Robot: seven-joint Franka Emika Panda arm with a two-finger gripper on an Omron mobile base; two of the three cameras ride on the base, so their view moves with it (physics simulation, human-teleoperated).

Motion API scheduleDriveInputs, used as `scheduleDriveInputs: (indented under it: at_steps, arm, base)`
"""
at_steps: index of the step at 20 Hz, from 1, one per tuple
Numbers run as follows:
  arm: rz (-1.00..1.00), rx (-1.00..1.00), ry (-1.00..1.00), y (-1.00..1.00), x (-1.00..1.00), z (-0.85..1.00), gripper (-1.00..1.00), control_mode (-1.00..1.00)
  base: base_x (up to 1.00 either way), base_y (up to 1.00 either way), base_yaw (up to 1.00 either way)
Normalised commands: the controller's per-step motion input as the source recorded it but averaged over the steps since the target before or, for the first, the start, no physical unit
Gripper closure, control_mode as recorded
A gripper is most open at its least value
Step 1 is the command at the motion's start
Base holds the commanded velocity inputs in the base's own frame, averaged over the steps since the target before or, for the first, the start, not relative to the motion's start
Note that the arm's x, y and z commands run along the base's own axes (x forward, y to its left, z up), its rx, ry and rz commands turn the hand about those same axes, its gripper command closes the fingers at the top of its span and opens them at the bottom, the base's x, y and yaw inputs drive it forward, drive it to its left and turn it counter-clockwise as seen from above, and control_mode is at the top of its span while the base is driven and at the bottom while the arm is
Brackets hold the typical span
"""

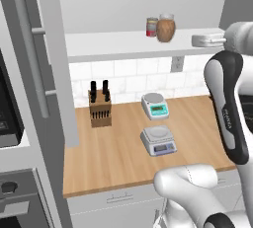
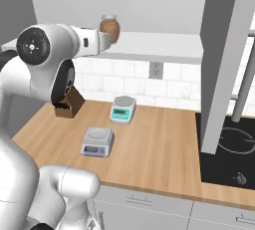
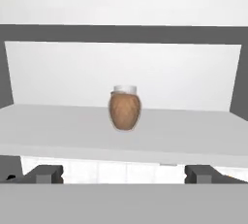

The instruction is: Pick the honey bottle and place it on the digital scale for weighing, and close the cabinet.

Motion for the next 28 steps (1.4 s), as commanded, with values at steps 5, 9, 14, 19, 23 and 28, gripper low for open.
scheduleDriveInputs:
  at_steps: [5,9,14,19,23,28]
  arm:
    - [0.00,0.00,0.05,0.03,0.46,0.09,-1.00,-1.00]
    - [0.00,0.00,0.01,0.00,0.48,0.15,-1.00,-1.00]
    - [0.00,0.00,-0.01,0.00,0.61,0.25,-1.00,-1.00]
    - [0.00,0.00,-0.02,0.00,0.52,0.16,-1.00,-1.00]
    - [0.00,0.00,0.00,0.01,0.61,0.00,-1.00,-1.00]
    - [0.00,0.02,0.02,0.00,0.58,0.00,-1.00,-1.00]
  base:
    - [0.00,0.00,0.00]
    - [0.00,0.00,0.00]
    - [0.00,0.00,0.00]
    - [0.00,0.00,0.00]
    - [0.00,0.00,0.00]
    - [0.00,0.00,0.00]
